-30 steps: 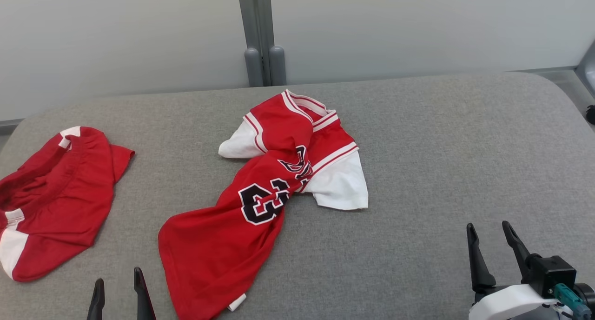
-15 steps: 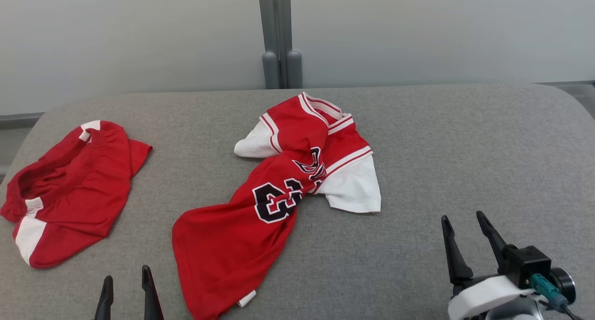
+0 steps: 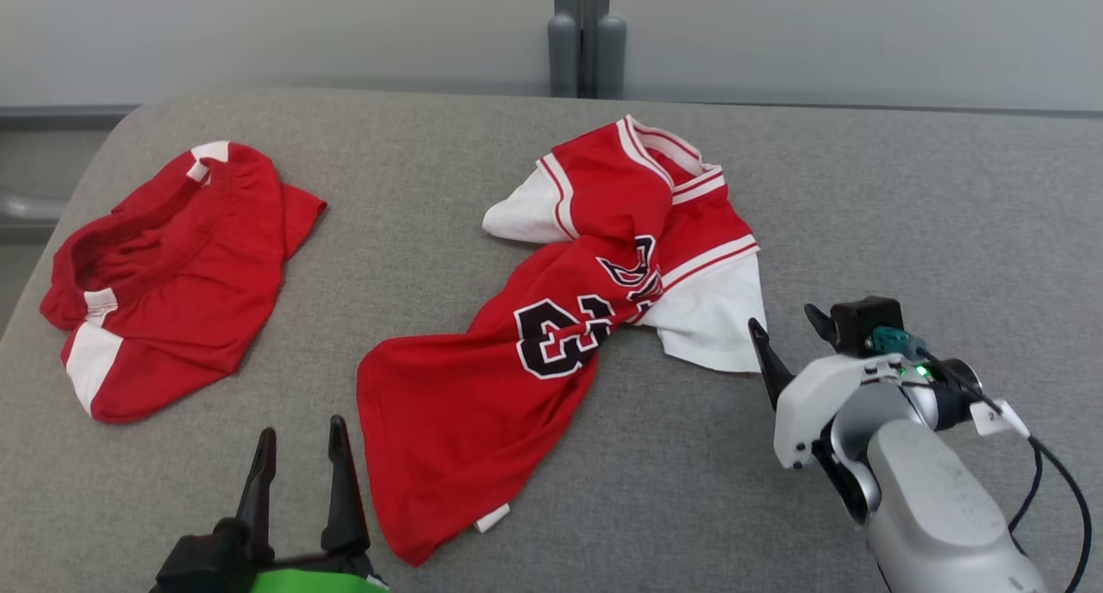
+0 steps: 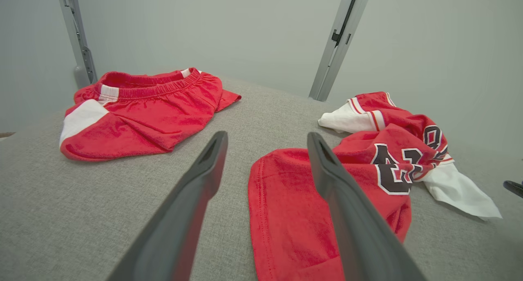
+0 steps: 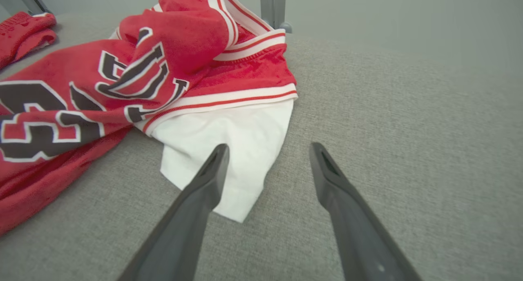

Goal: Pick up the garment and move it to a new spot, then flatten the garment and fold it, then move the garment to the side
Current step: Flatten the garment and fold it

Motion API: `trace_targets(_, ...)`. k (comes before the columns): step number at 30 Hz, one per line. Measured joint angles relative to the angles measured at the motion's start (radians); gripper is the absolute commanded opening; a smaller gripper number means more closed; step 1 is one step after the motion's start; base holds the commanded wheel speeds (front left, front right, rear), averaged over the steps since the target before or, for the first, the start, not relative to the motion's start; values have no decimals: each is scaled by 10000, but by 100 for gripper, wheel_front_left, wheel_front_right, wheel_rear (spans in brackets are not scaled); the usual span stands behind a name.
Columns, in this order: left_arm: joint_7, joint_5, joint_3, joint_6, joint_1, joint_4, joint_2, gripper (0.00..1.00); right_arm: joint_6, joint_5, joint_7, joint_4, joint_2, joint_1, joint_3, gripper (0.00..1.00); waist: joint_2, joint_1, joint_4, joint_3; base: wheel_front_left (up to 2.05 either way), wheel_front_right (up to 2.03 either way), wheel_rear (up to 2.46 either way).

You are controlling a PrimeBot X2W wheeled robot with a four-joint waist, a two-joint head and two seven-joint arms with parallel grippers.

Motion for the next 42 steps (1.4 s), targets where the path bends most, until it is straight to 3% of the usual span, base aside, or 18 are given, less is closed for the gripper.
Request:
trace_targets(8, 0, -366, -495, 176, -582, 48, 0, 100, 0, -4, 2033, 2144, 46, -1805, -334, 100, 0, 0, 790, 844, 0, 0, 0)
trace_targets(9, 2, -401, -504, 236, -596, 56, -2, 100, 0, 94, 2173, 2314, 63, -1942, -418, 89, 0, 0, 881, 934, 0, 0, 0)
trace_targets(10, 2, -426, -504, 253, -600, 56, -2, 100, 0, 222, 2278, 2441, 79, -2061, -529, 29, 0, 0, 948, 1006, 0, 0, 0)
trace_targets(11, 0, -443, -493, 265, -600, 56, 0, 100, 0, 265, 2309, 2535, 84, -2204, -575, 0, 0, 0, 1018, 1089, 0, 0, 0)
trace_targets(17, 0, -539, -307, 433, -563, -10, -2, 100, 10, 1338, 1705, 2447, 84, -2370, -1427, 0, 0, 0, 1040, 1304, 0, 0, 0)
trace_targets(23, 2, -591, -203, 472, -433, -65, -4, 100, 4, 2213, 1764, 972, -1310, -1585, -1850, 0, 0, 0, 519, 1196, 0, 0, 0)
trace_targets(29, 2, -619, -182, 472, -295, 13, -6, 100, 4, 2792, 2949, -1317, -2370, 227, -2059, 0, 0, 0, -185, 926, 0, 0, 0)
trace_targets(34, 0, -775, -226, 414, -287, 213, -6, 100, 4, 2851, 3824, -2566, -2299, 1769, -2548, 0, 1, 0, -625, 797, 0, 0, 0)
trace_targets(39, 0, -828, -265, 270, -256, 476, -6, 100, 2, 2297, 3827, -3145, -1595, 2218, -3187, 0, 1, 0, -885, 679, 0, 0, 0)
trace_targets(41, 0, -836, -328, 226, -252, 581, -8, 100, 2, 2063, 3682, -3321, -1321, 2318, -3248, 56, 0, 0, -929, 607, 0, 0, 0)
trace_targets(42, 0, -836, -345, 199, -253, 631, -6, 100, 2, 1854, 3584, -3375, -1231, 2373, -3279, 100, 0, 0, -945, 562, 0, 0, 0)
